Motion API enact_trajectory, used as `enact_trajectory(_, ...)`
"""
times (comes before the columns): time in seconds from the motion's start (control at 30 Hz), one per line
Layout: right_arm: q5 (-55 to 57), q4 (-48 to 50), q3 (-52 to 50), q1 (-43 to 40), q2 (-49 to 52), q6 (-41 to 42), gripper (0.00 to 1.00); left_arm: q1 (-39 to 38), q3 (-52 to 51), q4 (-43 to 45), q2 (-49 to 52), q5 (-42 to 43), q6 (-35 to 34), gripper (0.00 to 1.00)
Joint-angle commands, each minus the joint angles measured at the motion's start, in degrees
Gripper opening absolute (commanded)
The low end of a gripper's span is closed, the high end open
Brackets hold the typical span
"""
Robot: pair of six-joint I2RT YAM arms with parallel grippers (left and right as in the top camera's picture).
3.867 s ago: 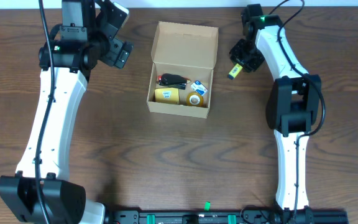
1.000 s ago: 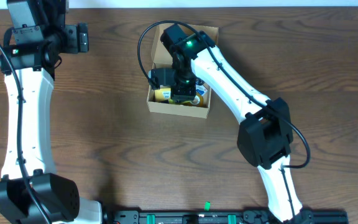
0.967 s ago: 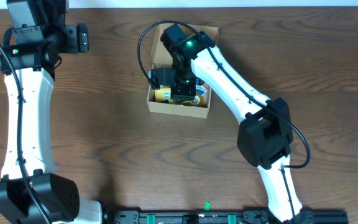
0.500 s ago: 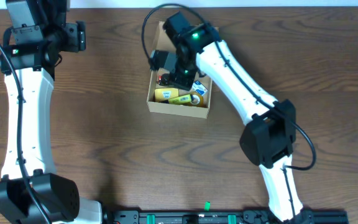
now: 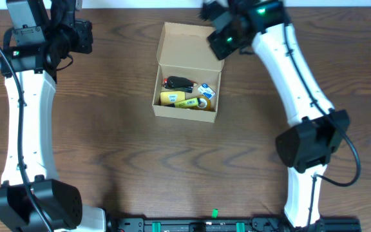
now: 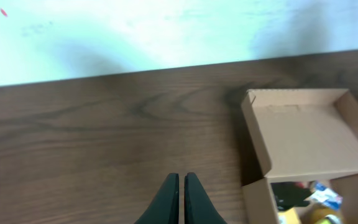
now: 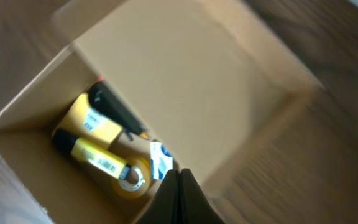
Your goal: Pack container
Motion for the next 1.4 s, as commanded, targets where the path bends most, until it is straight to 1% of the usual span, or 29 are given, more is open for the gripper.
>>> enact_trajectory(0.0, -6.19, 0.96, 0.92, -4.28, -1.11, 9.42, 0.01, -0.39, 0.37, 0.24, 3.13, 1.68, -5.70, 0.06)
enact_trajectory(0.13, -7.04, 2.01, 0.79, -8.37, -1.09, 14.88, 0.01, -1.53, 0.37, 0.94, 8.07, 3.08, -9.79, 0.06)
enact_trajectory(0.37, -7.08, 2.86, -2.40, -12.72, -1.07, 18.27, 0.02, -2.71, 0.39, 7.13, 16.92, 9.33, -18.16, 0.06)
enact_trajectory(0.43, -7.08, 4.09, -4.46, -13.35, -1.07, 19.17, 0.01, -3.04, 0.39, 9.73, 19.04, 11.56, -20.96, 0.06)
enact_trajectory(0.53, -7.10, 6.88, -8.37, -14.03, -1.07, 21.66, 0.02, -3.82, 0.39, 13.09, 21.66, 12.61, -24.52, 0.06)
enact_trajectory(0.67, -8.63, 11.21, -13.40, -14.84, -1.07, 23.52, 0.01, -5.07, 0.52, 15.96, 24.04, 12.83, -27.02, 0.06)
enact_trajectory(0.77, -10.45, 14.67, -17.11, -15.41, -1.07, 25.62, 0.01, -6.27, 2.34, 15.87, 26.58, 13.20, -27.82, 0.06)
enact_trajectory(0.87, -13.53, 19.45, -21.77, -15.96, -1.05, 28.35, 0.01, -7.63, 5.60, 15.67, 30.45, 15.80, -29.09, 0.06)
enact_trajectory(1.0, -15.30, 25.55, -27.39, -15.82, -1.01, 31.39, 0.01, -8.33, 7.82, 15.72, 34.34, 16.83, -31.98, 0.05)
enact_trajectory(1.17, -20.02, 35.89, -34.18, -15.56, -0.94, 35.78, 0.01, -8.52, 10.29, 15.96, 39.06, 22.77, -34.86, 0.06)
enact_trajectory(1.37, -24.63, 48.19, -38.75, -14.91, 0.24, 40.87, 0.01, -9.79, 10.62, 15.91, 40.24, 24.28, -35.01, 0.06)
